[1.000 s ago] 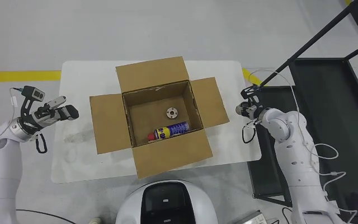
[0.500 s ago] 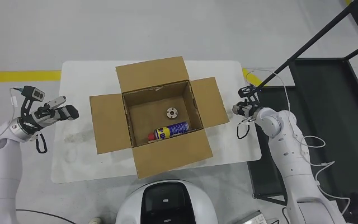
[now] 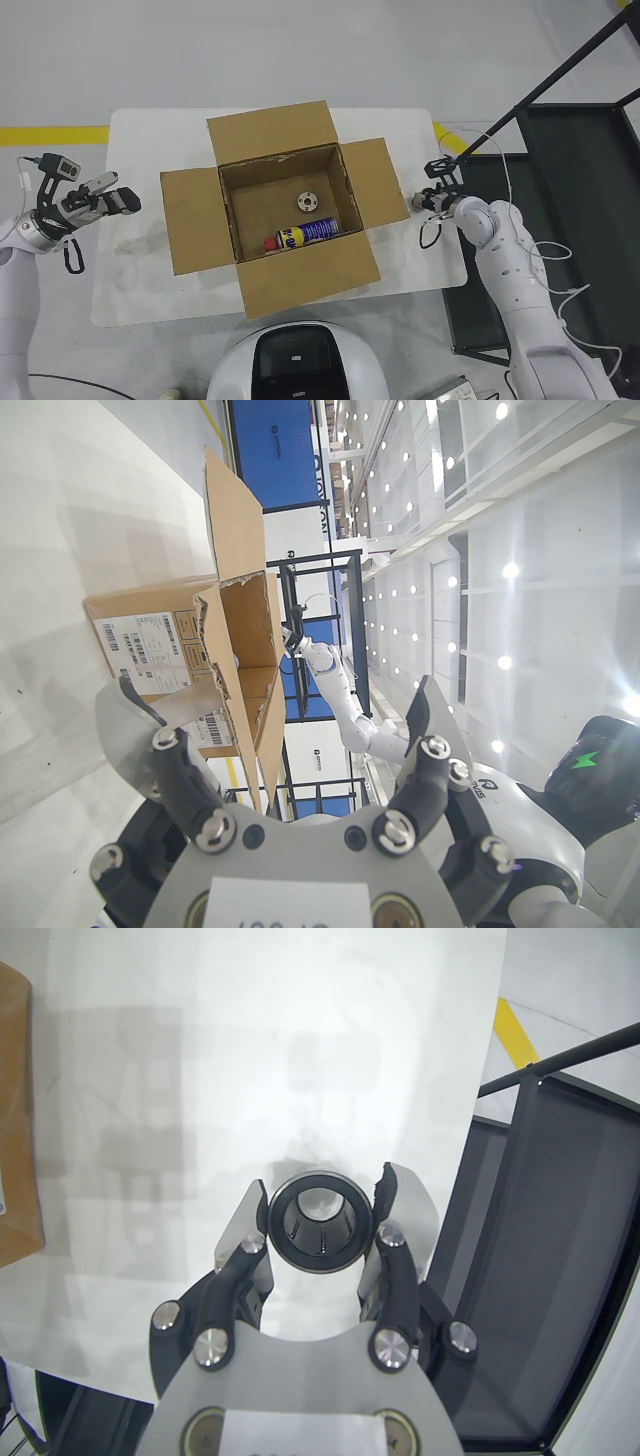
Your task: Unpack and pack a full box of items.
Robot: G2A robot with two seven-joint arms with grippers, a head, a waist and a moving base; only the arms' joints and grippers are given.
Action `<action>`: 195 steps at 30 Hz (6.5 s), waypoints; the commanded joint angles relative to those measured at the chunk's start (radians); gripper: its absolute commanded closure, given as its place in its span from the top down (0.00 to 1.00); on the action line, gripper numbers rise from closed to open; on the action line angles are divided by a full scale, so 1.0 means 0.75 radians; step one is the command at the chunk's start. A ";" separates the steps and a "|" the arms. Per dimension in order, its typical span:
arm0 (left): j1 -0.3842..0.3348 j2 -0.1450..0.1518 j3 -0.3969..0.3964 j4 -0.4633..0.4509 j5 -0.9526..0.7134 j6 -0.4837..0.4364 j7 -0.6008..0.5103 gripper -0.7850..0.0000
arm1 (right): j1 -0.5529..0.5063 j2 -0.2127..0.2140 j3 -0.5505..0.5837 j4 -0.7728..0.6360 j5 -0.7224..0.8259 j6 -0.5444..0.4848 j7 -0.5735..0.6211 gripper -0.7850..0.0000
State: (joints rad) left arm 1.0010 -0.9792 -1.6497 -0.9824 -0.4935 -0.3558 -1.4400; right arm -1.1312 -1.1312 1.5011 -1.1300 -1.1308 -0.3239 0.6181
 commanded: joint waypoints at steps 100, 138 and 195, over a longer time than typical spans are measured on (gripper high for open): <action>0.000 0.000 0.000 0.000 0.000 0.000 0.000 1.00 | 0.332 -0.142 -0.829 -0.284 0.464 0.036 0.194 1.00; 0.000 0.000 0.000 0.000 0.000 0.000 0.000 1.00 | 0.556 -0.300 -1.097 0.183 0.390 0.192 0.123 1.00; 0.000 0.000 0.000 0.000 0.000 0.000 0.000 1.00 | 0.283 -0.220 -0.724 -0.397 0.336 -0.010 0.358 0.00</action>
State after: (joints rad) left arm 1.0010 -0.9792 -1.6497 -0.9824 -0.4935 -0.3558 -1.4400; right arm -0.9172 -1.2968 0.9574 -1.4279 -0.8779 -0.3303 0.8883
